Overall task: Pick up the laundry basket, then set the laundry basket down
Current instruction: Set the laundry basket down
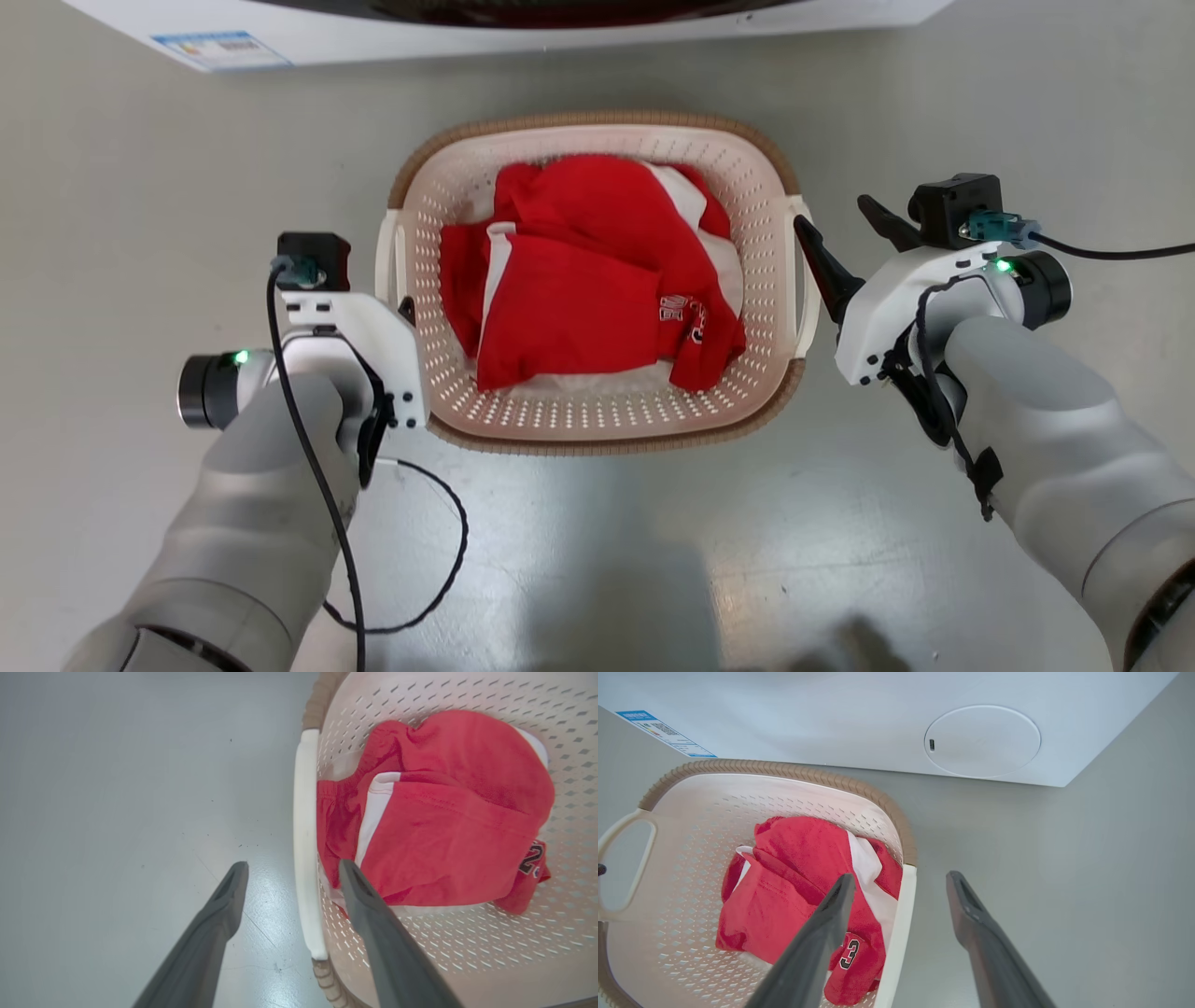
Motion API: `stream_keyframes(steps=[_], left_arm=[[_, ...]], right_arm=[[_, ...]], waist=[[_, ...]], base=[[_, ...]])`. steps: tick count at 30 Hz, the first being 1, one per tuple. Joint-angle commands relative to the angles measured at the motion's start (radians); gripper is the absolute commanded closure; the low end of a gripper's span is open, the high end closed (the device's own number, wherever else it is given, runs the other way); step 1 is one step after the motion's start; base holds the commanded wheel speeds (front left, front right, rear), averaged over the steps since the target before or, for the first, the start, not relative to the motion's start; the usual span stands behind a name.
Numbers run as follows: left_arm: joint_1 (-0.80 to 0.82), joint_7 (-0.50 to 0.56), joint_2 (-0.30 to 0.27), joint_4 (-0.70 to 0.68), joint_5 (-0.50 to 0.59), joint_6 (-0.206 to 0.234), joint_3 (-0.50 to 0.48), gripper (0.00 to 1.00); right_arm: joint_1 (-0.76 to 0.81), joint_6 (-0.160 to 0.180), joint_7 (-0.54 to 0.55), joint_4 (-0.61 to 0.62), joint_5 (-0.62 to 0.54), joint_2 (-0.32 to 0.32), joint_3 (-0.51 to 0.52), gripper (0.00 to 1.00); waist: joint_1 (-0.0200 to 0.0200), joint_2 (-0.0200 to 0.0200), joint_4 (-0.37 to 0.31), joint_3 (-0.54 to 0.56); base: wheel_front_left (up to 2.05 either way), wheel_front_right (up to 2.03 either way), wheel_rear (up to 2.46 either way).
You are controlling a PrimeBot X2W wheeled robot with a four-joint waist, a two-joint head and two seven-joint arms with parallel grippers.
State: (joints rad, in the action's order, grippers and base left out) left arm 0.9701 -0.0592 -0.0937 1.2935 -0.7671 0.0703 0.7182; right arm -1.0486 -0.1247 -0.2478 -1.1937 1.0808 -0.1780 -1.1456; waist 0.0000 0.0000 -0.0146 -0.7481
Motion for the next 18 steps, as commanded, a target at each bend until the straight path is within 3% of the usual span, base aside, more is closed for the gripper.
stream_keyframes(steps=[1,11,18], left_arm=[[-0.036,-0.018,-0.025,-0.003,-0.016,0.006,-0.021,0.00],[-0.103,-0.164,-0.022,-0.008,-0.023,-0.030,-0.024,0.00],[-0.179,-0.201,-0.029,-0.041,-0.024,-0.049,-0.042,0.00]], right_arm=[[0.067,-0.006,-0.014,0.025,-0.038,-0.005,0.034,0.00],[0.184,-0.006,-0.014,0.105,-0.225,-0.029,0.245,0.00],[0.281,-0.006,-0.014,0.180,-0.378,-0.057,0.419,0.00]], waist=[[0.0000,0.0000,-0.001,0.031],[0.0000,0.0000,0.001,0.174],[0.0000,0.0000,0.000,0.304]], base=[[0.00,0.00,0.00],[0.00,0.00,0.00],[0.00,0.00,0.00]])
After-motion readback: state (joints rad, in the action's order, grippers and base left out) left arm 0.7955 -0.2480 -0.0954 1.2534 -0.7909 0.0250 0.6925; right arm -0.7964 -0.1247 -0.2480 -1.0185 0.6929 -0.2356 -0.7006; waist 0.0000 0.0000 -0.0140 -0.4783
